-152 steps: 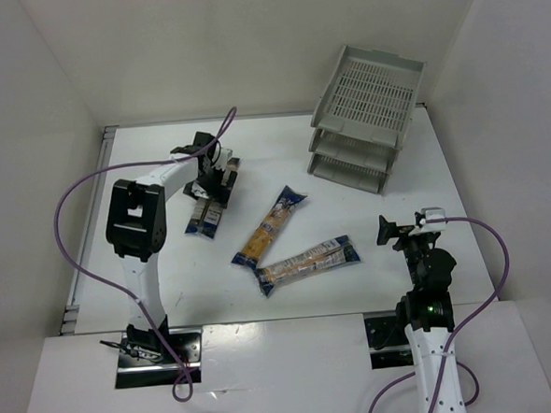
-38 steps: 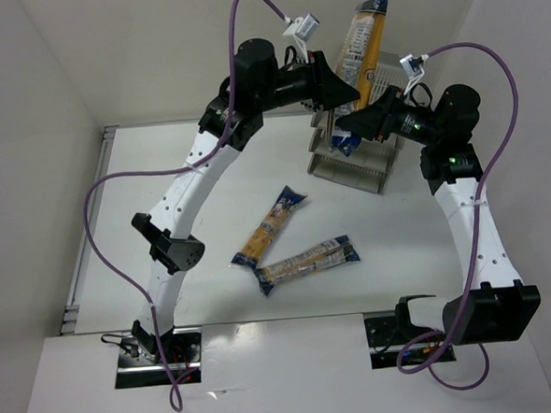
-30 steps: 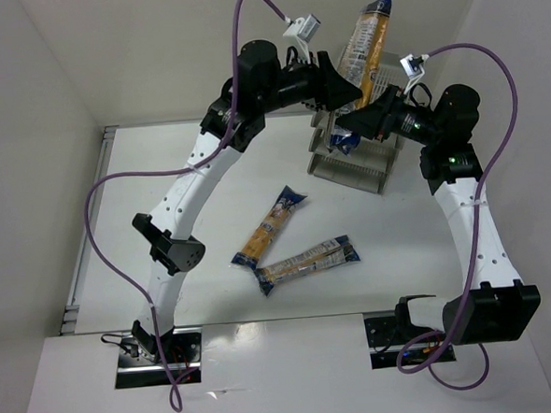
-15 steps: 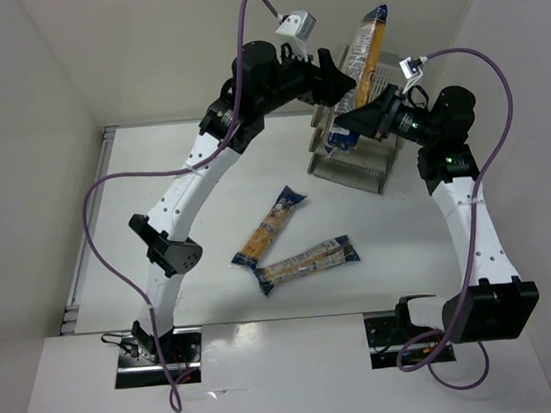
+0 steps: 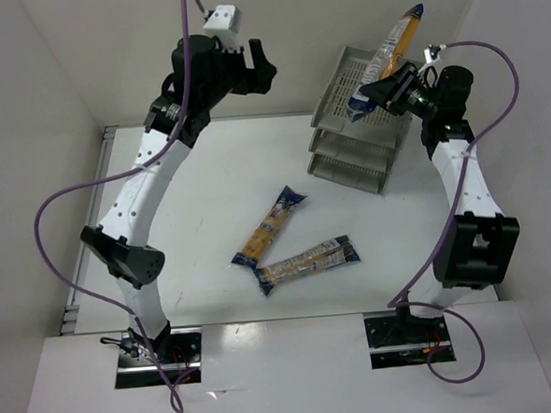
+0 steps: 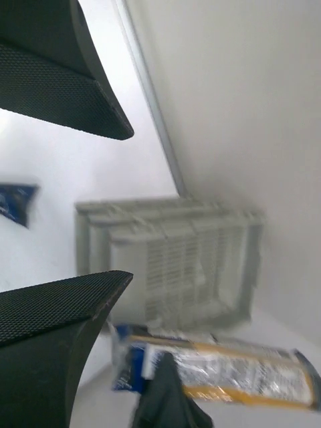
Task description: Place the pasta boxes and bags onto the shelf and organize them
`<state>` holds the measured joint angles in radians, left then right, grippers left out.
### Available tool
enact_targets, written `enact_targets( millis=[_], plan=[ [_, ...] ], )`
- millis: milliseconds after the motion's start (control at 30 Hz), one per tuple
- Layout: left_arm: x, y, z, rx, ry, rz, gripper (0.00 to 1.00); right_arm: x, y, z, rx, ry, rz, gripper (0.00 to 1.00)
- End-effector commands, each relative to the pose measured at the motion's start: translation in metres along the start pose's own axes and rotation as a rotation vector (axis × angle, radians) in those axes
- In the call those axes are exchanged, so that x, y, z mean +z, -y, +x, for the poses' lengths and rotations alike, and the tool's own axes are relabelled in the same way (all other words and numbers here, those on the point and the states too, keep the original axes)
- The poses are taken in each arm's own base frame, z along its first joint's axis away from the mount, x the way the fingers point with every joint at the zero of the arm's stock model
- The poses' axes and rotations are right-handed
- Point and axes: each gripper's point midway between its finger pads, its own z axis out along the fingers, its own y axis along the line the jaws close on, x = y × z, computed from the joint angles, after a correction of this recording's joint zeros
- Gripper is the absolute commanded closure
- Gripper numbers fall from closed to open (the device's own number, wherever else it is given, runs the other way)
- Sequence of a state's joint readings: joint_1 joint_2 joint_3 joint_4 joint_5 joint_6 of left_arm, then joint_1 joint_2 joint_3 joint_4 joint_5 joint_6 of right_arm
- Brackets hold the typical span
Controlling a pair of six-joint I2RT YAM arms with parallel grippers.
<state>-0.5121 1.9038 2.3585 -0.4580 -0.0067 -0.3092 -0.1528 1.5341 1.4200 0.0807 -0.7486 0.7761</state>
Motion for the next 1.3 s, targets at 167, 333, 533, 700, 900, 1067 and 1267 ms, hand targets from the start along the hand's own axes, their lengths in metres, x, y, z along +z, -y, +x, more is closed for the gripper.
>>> enact_targets(
  millis=[167, 333, 533, 700, 900, 1067, 1267],
  plan=[
    [-0.055, -0.063, 0.115, 0.097, -0.304, -0.112, 0.08, 0.019, -0.011, -0.075, -0.204, 0.136, -0.069, 1.0],
    [-0.086, -0.08, 0.189, 0.098, -0.462, -0.15, 0.07, 0.032, 0.023, -0.066, -0.176, 0.074, -0.031, 1.0],
    [-0.089, -0.085, 0.211, 0.095, -0.508, -0.156, 0.06, 0.031, 0.052, -0.069, -0.1, 0.12, 0.077, 1.0],
    [-0.085, -0.083, 0.217, 0.069, -0.518, -0.143, 0.05, 0.028, 0.066, -0.07, -0.038, 0.142, 0.13, 0.93],
    [-0.082, -0.082, 0.217, 0.061, -0.518, -0.145, 0.05, 0.021, 0.078, -0.088, 0.088, 0.253, 0.252, 0.63],
    [-0.08, -0.081, 0.217, 0.058, -0.518, -0.136, 0.05, 0.007, 0.077, -0.093, 0.148, 0.31, 0.326, 0.56],
    [-0.076, -0.077, 0.207, 0.058, -0.492, -0.123, 0.05, -0.006, 0.044, -0.082, 0.137, 0.286, 0.24, 0.52]
  ],
)
